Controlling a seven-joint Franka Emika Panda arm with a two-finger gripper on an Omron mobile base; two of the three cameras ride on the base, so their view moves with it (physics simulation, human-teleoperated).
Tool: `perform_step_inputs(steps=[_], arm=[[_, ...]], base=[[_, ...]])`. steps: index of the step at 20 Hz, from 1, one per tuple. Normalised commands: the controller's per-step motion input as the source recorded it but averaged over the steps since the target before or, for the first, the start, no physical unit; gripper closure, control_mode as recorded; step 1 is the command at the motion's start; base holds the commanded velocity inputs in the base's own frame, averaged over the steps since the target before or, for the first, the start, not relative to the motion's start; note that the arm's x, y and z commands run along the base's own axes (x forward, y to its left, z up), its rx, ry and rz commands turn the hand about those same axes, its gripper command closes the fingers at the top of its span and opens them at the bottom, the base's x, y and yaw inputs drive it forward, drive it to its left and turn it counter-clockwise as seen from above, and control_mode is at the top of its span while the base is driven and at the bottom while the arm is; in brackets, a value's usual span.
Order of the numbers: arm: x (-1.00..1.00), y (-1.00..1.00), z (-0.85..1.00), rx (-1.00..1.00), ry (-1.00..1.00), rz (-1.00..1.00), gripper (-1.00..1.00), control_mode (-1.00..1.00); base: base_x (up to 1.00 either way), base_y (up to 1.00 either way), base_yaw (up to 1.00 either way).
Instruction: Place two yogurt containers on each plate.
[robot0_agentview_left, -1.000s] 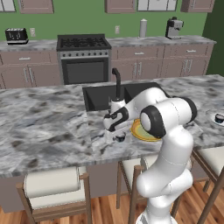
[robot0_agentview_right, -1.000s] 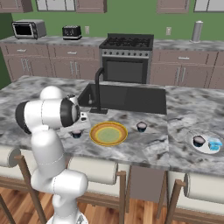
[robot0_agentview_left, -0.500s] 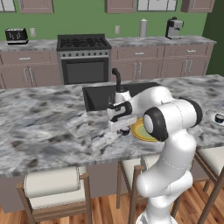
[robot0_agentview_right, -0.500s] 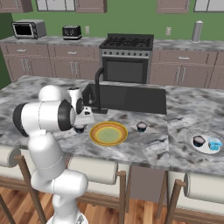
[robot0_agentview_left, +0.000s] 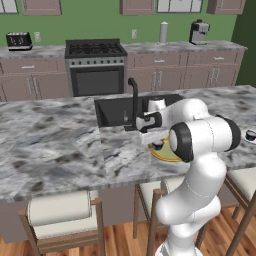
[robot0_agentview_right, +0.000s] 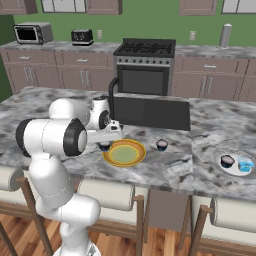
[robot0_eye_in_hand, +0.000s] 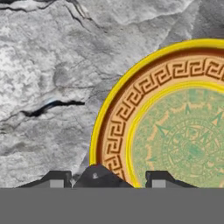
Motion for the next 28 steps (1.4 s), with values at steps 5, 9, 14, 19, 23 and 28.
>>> perform_step_inputs(steps=[5, 9, 14, 19, 23, 28], arm=[[0.0, -0.51, -0.01, 0.0, 0.0, -0.03, 1.0, -1.0], [-0.01, -0.24, -0.04, 0.0, 0.0, -0.02, 1.0, -1.0], [-0.1, -0.03, -0.1, 0.0, 0.0, -0.05, 1.0, -1.0], [-0.02, 0.0, -0.11, 0.0, 0.0, -0.07, -1.0, -1.0], [0.0, 0.0, 0.0, 0.0, 0.0, -0.03, -1.0, -1.0], [0.0, 0.0, 0.0, 0.01, 0.0, 0.0, -1.0, -1.0]], base=[[0.0, 0.0, 0.0], [0.0, 0.0, 0.0], [0.0, 0.0, 0.0], [0.0, 0.0, 0.0], [0.0, 0.0, 0.0], [0.0, 0.0, 0.0]])
